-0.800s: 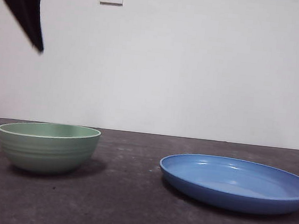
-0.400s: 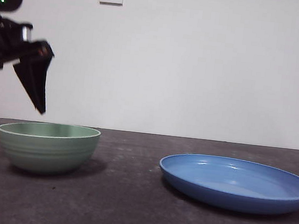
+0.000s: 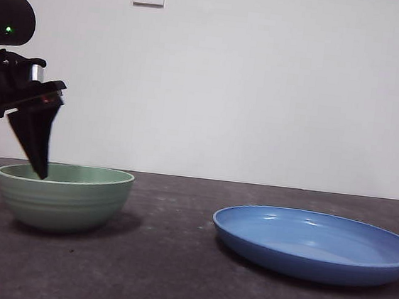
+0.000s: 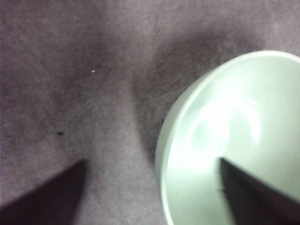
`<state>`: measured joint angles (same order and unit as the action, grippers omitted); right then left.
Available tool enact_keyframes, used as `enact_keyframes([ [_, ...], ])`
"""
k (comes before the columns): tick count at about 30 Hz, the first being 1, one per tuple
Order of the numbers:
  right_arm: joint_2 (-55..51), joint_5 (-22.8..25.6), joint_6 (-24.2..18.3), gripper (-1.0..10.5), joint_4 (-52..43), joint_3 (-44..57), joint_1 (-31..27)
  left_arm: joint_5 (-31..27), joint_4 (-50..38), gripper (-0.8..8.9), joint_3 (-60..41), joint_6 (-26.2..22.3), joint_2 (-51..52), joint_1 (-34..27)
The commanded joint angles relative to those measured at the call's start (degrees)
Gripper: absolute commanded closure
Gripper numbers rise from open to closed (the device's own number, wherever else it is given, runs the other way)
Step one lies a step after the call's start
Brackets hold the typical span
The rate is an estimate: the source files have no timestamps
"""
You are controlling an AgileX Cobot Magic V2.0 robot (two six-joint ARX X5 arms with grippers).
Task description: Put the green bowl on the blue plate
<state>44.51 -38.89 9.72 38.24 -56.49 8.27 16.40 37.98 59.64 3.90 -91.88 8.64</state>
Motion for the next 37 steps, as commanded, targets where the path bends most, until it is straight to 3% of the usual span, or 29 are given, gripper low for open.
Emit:
enact_keyframes([
  [1, 0.3, -0.1, 0.4, 3.5, -0.4, -1.0, 0.2, -0.1, 0.2, 6.29, 1.2, -0.7, -0.7, 0.0],
  [6, 0.3, -0.2, 0.4, 3.5, -0.4, -1.0, 0.2, 0.0, 0.3, 6.69, 1.2, -0.7, -1.2, 0.1],
  [12, 0.3, -0.2, 0.4, 3.5, -0.5, -1.0, 0.2, 0.0, -0.2, 7.93, 1.2, -0.7, -1.9, 0.0],
  [23, 0.3, -0.1, 0.3, 3.5, -0.4, -1.0, 0.2, 0.0, 4.3, 7.97, 5.9, 1.4, -1.9, 1.3],
  [29, -0.1, -0.1, 0.3, 3.5, -0.3, -1.0, 0.2, -0.1, 13.5, 7.97, 16.5, 2.8, -3.8, 7.1],
  [37, -0.9, -0.1, 0.3, 3.5, -0.4, -1.0, 0.2, -0.1, 15.5, 7.97, 30.5, 6.3, -12.6, 18.1],
])
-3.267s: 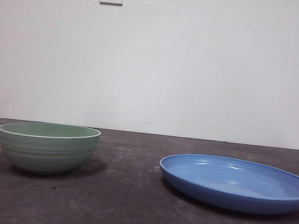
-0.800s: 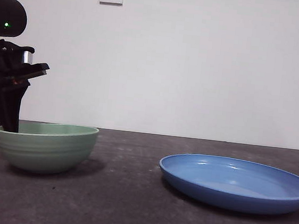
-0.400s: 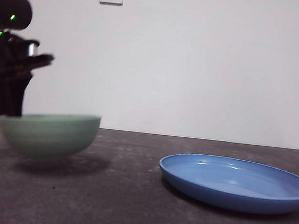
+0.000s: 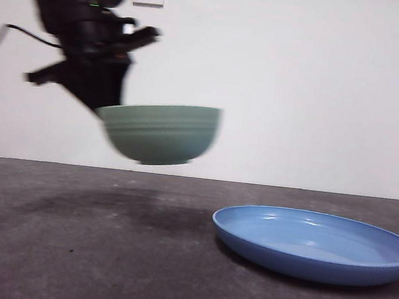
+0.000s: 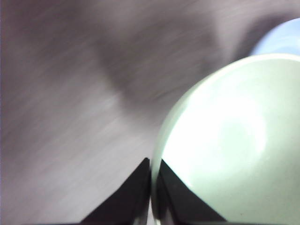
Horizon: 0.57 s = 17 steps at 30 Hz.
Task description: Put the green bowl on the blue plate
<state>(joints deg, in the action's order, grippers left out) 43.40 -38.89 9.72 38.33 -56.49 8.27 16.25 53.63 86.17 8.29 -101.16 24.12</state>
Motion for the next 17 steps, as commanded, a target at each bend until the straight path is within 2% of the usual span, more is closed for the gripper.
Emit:
enact_keyframes([
  [1, 0.0, -0.1, 0.4, 3.5, -0.5, -1.0, 0.2, 0.1, -0.1, 7.97, 5.6, 1.9, -4.9, 3.9],
  [9, -0.1, -0.1, 0.4, 3.5, -0.4, -1.0, 0.2, 0.0, 1.2, 7.97, 21.0, 3.4, -18.6, 13.0],
  [15, -0.1, -0.1, 0.4, 3.5, -0.4, -1.0, 0.2, -0.5, 2.2, 7.97, 30.3, 4.8, -26.7, 17.2],
  [17, -0.1, -0.2, 0.4, 3.5, -0.4, -1.0, 0.2, -2.3, 3.1, 7.97, 32.5, 4.9, -28.5, 18.1],
])
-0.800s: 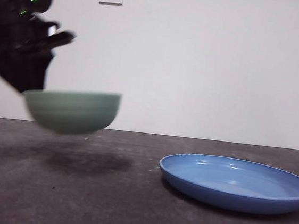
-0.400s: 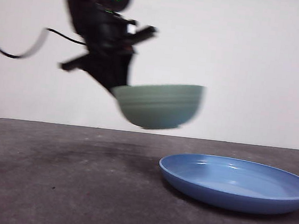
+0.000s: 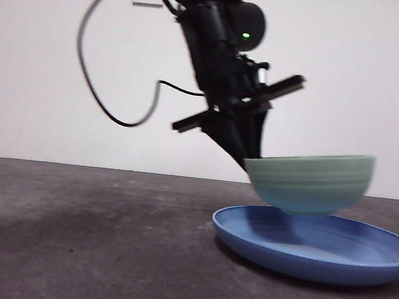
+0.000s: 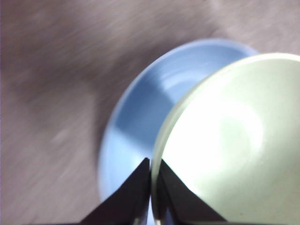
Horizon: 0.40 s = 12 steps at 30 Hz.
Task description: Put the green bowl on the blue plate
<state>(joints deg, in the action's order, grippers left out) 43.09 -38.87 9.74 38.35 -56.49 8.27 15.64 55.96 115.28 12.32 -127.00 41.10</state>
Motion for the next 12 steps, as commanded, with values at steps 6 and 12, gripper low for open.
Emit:
enact_keyframes([
  [6, 0.2, -0.2, 0.3, 3.5, -0.4, -1.0, 0.2, -3.9, 4.1, 7.97, 4.3, 2.0, -5.4, 2.4],
  [12, 0.2, -0.2, 0.3, 3.5, -0.4, -1.0, 0.2, -3.8, 5.5, 7.84, 4.3, 1.9, -6.2, 2.8],
])
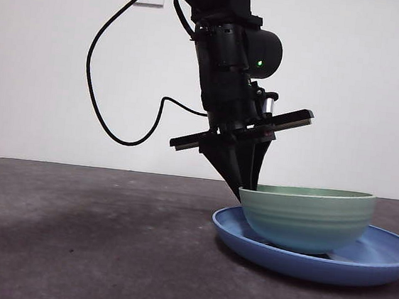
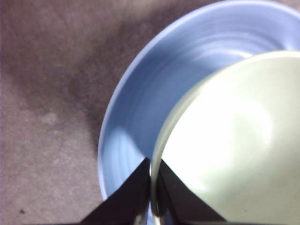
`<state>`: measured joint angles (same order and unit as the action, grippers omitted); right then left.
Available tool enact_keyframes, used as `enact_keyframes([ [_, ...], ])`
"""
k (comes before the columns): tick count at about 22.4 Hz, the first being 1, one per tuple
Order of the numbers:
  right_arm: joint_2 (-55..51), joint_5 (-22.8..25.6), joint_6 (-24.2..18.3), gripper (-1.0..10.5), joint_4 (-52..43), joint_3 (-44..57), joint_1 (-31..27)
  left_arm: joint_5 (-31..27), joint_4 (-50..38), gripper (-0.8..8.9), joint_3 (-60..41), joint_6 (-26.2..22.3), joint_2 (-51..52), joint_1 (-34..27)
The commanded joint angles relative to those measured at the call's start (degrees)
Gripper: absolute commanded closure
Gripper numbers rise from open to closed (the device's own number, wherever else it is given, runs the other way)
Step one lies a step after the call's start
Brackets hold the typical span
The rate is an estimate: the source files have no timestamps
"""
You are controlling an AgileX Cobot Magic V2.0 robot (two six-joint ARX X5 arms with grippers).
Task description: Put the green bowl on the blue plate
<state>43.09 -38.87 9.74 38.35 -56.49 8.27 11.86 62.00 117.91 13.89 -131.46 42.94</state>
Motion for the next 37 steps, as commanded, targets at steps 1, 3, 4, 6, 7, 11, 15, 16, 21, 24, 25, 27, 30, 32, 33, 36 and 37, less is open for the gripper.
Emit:
enact_keyframes([
  [1, 0.2, -0.2, 0.3, 3.5, -0.4, -1.0, 0.2, 0.0, -0.7, 7.82, 1.7, 0.3, -1.8, 0.9],
  [3, 0.2, -0.2, 0.3, 3.5, -0.4, -1.0, 0.2, 0.0, -0.7, 6.94, 1.7, 0.3, -1.8, 0.9],
  [4, 0.2, -0.1, 0.3, 3.5, -0.4, -1.0, 0.2, 0.0, -1.0, 5.77, 1.7, 0.3, -1.8, 0.9],
  [6, 0.2, -0.1, 0.3, 3.5, -0.6, -1.0, 0.2, 0.0, -1.7, 3.92, 1.7, 0.4, -1.7, 0.9],
  [7, 0.2, -0.1, 0.3, 3.5, -0.6, -1.0, 0.2, 0.0, -1.6, 3.51, 1.9, 0.5, -1.7, 0.9],
  [11, 0.2, -0.1, 0.3, 3.5, -0.6, -1.0, 0.2, 0.0, 3.0, 3.4, 6.5, -1.8, -1.0, 0.9],
  [15, 0.2, -0.1, 0.3, 3.5, -0.6, -1.0, 0.2, -0.3, 6.1, 2.83, 8.2, -5.4, 5.3, 0.9],
  [16, 0.2, -0.1, 0.3, 3.5, -0.6, -1.0, 0.2, -0.3, 6.8, 2.33, 8.2, -6.1, 7.4, 0.9],
  [21, 0.2, -0.1, 0.1, 3.5, -0.6, -1.0, 0.2, -0.3, 12.4, 1.88, 8.1, -11.4, 18.2, 0.8],
  [24, 0.2, -0.2, 0.1, 3.5, -0.6, -1.0, 0.2, -0.3, 15.9, 1.88, 7.4, -13.1, 23.6, 0.8],
  [25, 0.2, -0.2, 0.1, 3.5, -0.5, -1.0, 0.2, -0.3, 16.0, 1.88, 6.2, -13.5, 26.3, 0.8],
  [27, 0.2, -0.1, 0.1, 3.5, -0.5, -1.0, 0.2, -0.3, 14.7, 1.88, 2.2, -14.2, 31.9, 0.3],
  [30, 0.2, -0.1, 0.1, 3.5, -0.5, -1.0, 0.2, -0.3, 9.0, 1.88, -9.1, -15.2, 42.3, -1.0],
  [32, 0.2, -0.1, 0.1, 3.5, -0.6, -1.0, 0.2, -0.3, 3.2, 1.88, -20.3, -15.5, 51.1, -2.8],
  [33, 0.2, -0.1, 0.1, 3.5, -0.6, -1.0, 0.2, -0.3, 0.8, 1.88, -25.9, -15.4, 55.3, -3.9],
  [36, 0.2, -0.1, 0.1, 3.5, -0.6, -1.0, 0.2, -0.3, -4.7, 1.88, -40.1, -15.3, 66.0, -6.4],
  [37, 0.2, -0.1, 0.1, 3.5, -0.6, -1.0, 0.2, -0.3, -6.5, 1.88, -43.8, -15.1, 68.8, -7.0],
])
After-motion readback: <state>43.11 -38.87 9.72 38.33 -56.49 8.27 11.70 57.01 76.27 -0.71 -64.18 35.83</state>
